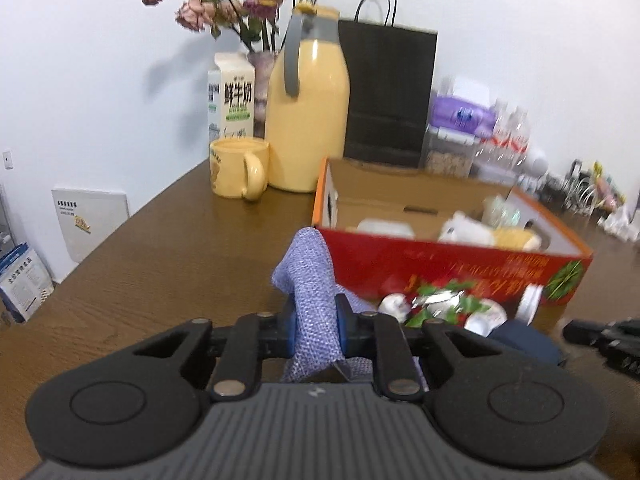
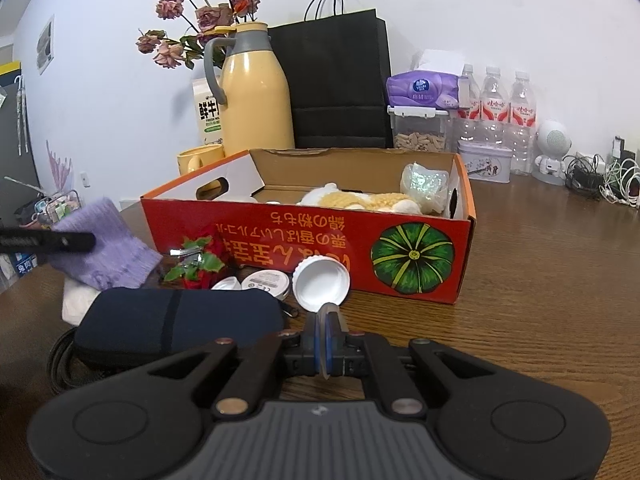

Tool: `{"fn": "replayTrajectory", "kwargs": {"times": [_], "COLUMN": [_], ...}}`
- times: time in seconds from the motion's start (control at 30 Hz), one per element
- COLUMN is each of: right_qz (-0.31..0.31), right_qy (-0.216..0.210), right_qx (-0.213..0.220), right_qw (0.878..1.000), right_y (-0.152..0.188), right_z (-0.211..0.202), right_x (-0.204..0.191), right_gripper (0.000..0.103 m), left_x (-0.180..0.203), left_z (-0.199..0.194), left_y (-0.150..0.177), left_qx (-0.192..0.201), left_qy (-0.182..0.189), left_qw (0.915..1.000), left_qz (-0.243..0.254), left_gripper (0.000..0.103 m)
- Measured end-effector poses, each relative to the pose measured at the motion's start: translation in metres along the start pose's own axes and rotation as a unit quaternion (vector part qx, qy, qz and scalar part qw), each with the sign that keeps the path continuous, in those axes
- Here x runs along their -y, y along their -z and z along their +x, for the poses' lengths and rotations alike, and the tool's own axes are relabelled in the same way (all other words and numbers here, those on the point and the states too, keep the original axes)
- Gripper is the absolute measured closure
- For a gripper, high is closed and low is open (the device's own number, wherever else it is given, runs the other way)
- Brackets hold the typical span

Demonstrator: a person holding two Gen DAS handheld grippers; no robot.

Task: Organize objects
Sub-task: 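Lift the lavender pouch with the left tool and carry it over the box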

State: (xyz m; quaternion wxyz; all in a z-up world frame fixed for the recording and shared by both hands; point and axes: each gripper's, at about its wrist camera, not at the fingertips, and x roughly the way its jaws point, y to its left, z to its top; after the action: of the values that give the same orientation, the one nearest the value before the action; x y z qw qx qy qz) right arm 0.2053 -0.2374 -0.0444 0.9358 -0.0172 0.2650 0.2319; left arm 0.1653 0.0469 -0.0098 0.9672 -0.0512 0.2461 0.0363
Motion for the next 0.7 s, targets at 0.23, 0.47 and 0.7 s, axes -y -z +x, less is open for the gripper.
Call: {"fn": "replayTrajectory", "kwargs": {"times": [0.23,0.47,0.7], "right_qz": [-0.009,-0.014,-0.032], "right_qy": [0.005,0.007,0.001], "right_qx": [0.008,0.018,0.062], "right_qw": [1.0,1.0,0.998], "right_y": [0.001,-0.003,-0.034], "right_z": [-0.004,-0.009,-0.019], "right_x": [-0.004,-0.007,-0.015], "right_gripper": [0.101,0.101,0.101], "left_x": [0.001,0.002,0.021], "left_z": [-0.016,-0.023,-0.024], "left_y": [-0.013,-0.023,-0.051], "left_qx": [0.026,0.039,0.067], "left_qy": [0.018,0.036,0.083], "left_qw": [0.9995,0.9986,0.9942], "left_qz": [-0.004,0.0,0.011], "left_gripper": [0.085,0.089,0.09]}}
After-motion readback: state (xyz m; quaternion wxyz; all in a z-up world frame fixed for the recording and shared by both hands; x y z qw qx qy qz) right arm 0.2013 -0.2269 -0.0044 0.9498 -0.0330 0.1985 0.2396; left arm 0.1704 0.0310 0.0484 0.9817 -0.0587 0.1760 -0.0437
